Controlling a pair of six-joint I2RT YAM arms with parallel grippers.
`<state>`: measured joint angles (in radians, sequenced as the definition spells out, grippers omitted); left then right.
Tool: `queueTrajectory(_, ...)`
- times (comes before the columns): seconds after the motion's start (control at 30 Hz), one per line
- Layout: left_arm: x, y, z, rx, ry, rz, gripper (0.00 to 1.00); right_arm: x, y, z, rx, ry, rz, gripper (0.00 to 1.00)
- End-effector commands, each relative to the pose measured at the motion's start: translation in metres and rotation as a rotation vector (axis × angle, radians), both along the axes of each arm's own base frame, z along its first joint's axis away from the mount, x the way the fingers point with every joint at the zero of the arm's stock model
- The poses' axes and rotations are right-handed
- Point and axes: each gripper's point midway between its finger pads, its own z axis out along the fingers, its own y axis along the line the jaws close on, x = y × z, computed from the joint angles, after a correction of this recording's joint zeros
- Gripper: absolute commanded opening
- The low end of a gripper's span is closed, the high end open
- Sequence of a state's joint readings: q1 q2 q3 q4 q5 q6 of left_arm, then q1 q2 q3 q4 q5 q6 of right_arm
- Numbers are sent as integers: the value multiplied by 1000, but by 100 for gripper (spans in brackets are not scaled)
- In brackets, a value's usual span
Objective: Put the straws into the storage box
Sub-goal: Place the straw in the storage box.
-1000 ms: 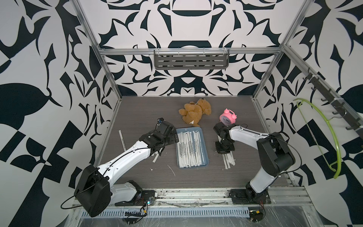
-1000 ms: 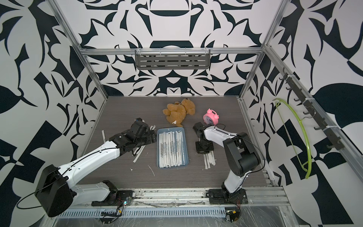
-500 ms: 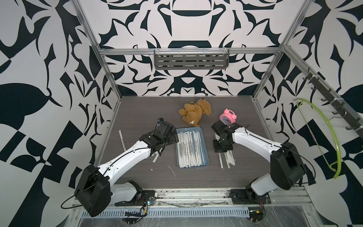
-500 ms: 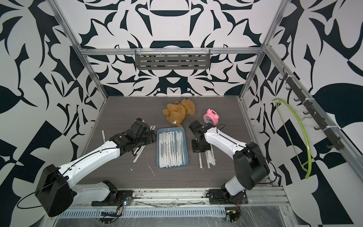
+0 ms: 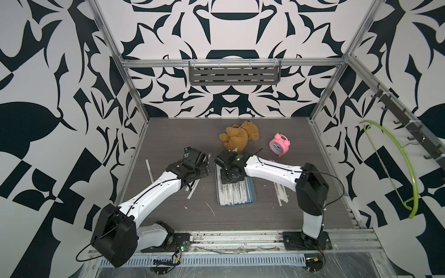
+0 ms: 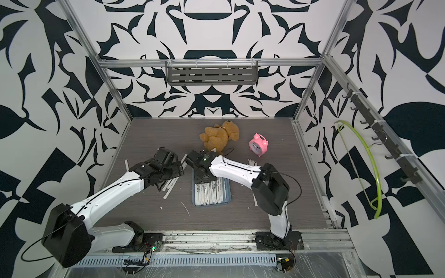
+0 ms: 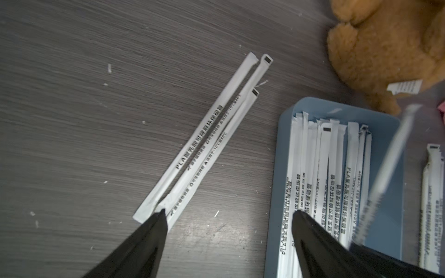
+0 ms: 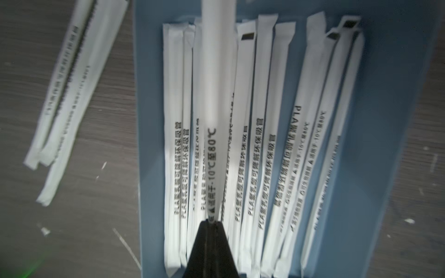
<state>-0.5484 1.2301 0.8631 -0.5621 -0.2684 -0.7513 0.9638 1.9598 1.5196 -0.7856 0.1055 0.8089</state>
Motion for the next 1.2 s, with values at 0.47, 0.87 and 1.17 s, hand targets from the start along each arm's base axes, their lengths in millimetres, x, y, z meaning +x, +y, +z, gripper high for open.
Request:
queueTrajectory(0.47, -9, 37, -2, 74, -2, 17, 99, -7, 29, 5, 4, 5, 7, 1)
queueTrajectory(0.87, -9, 24, -4, -14, -5, -33, 95, -4, 12, -17, -49, 45, -3, 2)
queueTrajectory(1.17, -9, 15, -5, -54, 6, -54, 88, -2, 2, -27, -70, 59, -16, 3)
